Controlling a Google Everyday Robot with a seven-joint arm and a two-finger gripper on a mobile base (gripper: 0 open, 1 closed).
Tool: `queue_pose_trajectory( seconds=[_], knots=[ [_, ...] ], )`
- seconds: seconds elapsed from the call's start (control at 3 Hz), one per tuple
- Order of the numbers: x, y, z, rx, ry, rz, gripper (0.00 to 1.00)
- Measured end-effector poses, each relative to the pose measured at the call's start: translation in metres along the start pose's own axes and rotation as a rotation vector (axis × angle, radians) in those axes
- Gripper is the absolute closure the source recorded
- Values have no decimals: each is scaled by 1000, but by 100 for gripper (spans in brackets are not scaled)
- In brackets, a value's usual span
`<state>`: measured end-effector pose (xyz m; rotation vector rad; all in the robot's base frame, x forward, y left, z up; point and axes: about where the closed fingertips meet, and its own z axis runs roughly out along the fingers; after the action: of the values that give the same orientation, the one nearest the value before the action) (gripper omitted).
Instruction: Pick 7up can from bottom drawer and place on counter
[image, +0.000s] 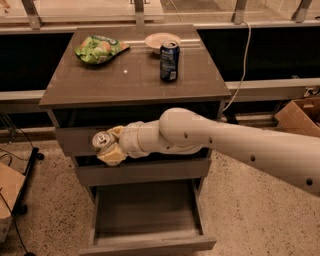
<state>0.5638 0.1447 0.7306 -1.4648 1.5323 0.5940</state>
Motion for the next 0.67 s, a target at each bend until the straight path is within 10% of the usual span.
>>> queue_pose_trajectory(
  seconds=[0.67],
  knots=[
    [-27, -10, -37, -45, -166, 36, 100]
  ],
)
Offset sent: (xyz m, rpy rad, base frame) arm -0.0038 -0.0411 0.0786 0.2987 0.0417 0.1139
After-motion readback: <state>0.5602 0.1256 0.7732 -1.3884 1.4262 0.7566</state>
